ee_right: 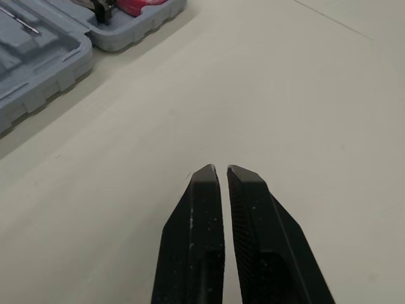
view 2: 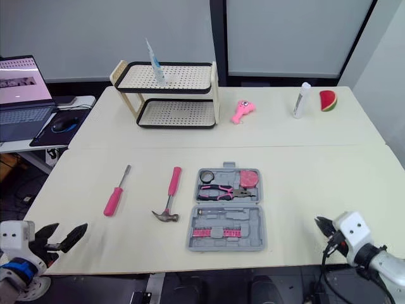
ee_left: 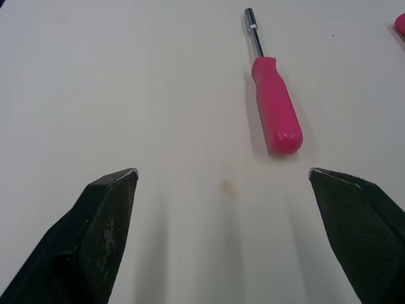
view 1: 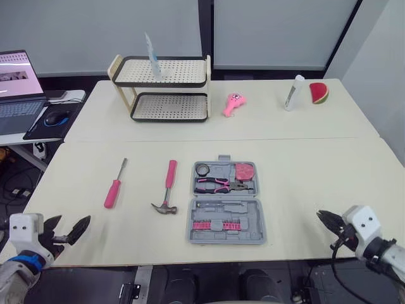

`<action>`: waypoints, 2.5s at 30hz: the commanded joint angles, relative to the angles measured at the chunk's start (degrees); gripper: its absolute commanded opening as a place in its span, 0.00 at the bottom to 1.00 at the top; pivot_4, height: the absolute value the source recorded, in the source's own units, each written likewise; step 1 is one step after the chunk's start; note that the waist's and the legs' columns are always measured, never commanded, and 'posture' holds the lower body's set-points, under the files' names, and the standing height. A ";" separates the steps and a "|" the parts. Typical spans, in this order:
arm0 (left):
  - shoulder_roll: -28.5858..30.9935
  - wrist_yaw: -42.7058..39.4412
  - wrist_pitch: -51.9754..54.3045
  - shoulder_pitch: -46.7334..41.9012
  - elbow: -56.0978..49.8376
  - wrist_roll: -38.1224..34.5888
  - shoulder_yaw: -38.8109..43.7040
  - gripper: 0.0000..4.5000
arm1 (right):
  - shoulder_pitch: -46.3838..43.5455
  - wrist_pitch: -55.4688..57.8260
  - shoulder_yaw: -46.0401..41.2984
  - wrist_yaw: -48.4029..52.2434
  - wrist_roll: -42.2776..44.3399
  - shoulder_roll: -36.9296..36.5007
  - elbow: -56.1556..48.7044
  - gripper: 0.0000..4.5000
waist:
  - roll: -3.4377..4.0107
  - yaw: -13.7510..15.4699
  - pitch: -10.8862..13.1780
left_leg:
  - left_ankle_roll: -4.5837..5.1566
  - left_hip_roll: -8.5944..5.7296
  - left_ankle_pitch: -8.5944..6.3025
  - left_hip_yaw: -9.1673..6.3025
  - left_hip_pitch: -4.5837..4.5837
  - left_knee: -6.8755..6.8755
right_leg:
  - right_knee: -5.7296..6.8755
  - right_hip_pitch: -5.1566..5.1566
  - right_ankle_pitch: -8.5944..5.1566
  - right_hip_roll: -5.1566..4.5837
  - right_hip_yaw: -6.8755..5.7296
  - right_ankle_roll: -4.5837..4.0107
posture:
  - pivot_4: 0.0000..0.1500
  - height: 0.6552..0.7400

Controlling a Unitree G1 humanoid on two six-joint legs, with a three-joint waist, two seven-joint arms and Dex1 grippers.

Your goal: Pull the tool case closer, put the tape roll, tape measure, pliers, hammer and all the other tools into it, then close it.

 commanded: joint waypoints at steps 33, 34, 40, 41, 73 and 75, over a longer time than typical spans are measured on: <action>-8.35 19.13 19.39 -1.46 -34.91 -6.27 -10.94 1.00 | -11.55 8.96 8.08 9.10 11.10 -14.21 -9.78 0.99 | -0.13 0.70 -0.26 | 0.03 -0.10 -0.02 -0.10 -0.02 0.05 | -0.18 0.24 0.00 -0.09 -0.09 0.01 | 1.00 0.95; -9.17 21.11 21.31 -3.12 -36.11 -6.39 -12.65 1.00 | -12.50 10.49 8.99 9.65 11.83 -15.07 -10.93 0.99 | -0.12 0.70 -0.26 | 0.03 -0.10 -0.02 -0.09 -0.01 0.05 | -0.19 0.24 0.00 -0.07 -0.07 0.01 | 1.00 0.95; -12.57 31.92 31.25 -12.69 -36.25 -2.80 -21.04 1.00 | -18.06 16.86 13.74 11.15 14.87 -18.32 -15.77 0.99 | -0.14 0.73 -0.25 | 0.03 -0.07 -0.02 -0.13 -0.01 0.08 | -0.17 0.25 0.00 0.24 -0.09 0.01 | 1.00 0.95; -13.06 33.30 32.57 -13.90 -35.88 -2.18 -21.78 1.00 | -19.07 17.52 14.30 10.99 15.26 -18.42 -16.25 0.99 | -0.14 0.75 -0.25 | 0.03 -0.07 -0.02 -0.13 -0.02 0.09 | -0.17 0.26 0.00 0.25 -0.09 0.01 | 1.00 0.95; -21.43 38.63 40.96 -25.88 -21.38 11.41 -33.77 0.01 | -30.45 25.14 19.28 11.23 20.04 -19.37 -17.33 1.00 | -0.23 1.60 -0.20 | 0.00 -0.11 -0.01 -0.11 -0.05 0.12 | -0.18 0.22 0.01 0.23 -0.14 0.02 | 1.00 0.95; -20.77 38.16 41.27 -25.05 -22.97 11.53 -33.52 0.01 | -30.42 25.50 19.19 11.13 20.33 -19.51 -17.64 1.00 | -0.23 1.60 -0.20 | 0.00 -0.11 -0.01 -0.11 -0.05 0.12 | -0.18 0.22 0.01 0.23 -0.14 0.02 | 1.00 0.95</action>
